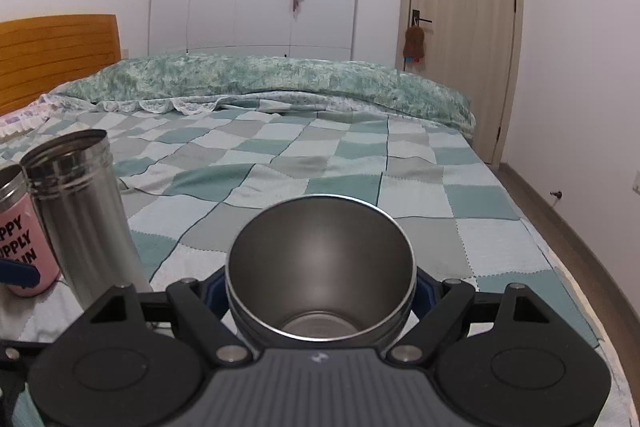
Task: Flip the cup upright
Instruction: 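Turn the blue cup upright with the right tool, rim facing up, then set the blue cup upright on the blanket and open the right tool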
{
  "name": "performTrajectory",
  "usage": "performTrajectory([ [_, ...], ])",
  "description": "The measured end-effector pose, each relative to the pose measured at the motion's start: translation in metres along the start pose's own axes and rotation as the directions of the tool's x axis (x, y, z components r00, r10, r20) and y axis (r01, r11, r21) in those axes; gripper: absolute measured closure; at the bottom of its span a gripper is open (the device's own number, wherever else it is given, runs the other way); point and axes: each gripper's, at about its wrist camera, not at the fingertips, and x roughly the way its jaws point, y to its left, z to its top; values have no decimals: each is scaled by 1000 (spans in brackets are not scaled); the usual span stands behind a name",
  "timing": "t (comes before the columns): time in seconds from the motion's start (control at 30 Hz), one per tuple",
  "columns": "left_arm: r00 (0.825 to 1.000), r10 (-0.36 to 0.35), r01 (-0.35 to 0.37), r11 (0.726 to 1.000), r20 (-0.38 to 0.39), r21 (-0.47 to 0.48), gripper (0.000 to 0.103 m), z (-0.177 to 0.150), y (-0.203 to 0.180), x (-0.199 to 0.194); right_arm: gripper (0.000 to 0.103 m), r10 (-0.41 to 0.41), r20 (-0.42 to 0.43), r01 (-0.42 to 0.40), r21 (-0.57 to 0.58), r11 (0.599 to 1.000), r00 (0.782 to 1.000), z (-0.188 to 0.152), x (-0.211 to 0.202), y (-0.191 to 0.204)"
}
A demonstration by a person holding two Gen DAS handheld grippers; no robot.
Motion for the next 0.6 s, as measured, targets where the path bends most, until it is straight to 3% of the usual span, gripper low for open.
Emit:
performTrajectory([
  [0.3,1000,-2,2,1000,10,-4,0,-1,0,-3,19,13,-17,-13,32,999,1000,4,1,-5],
  [0.4,1000,0,0,1000,12,-1,0,-1,-1,-5,8,32,0,-32,46,998,999,5,-4,-8],
  [0.6,1000,0,0,1000,23,-6,0,-5,-2,-15,4,47,42,-49,52,997,998,2,-24,-9],
])
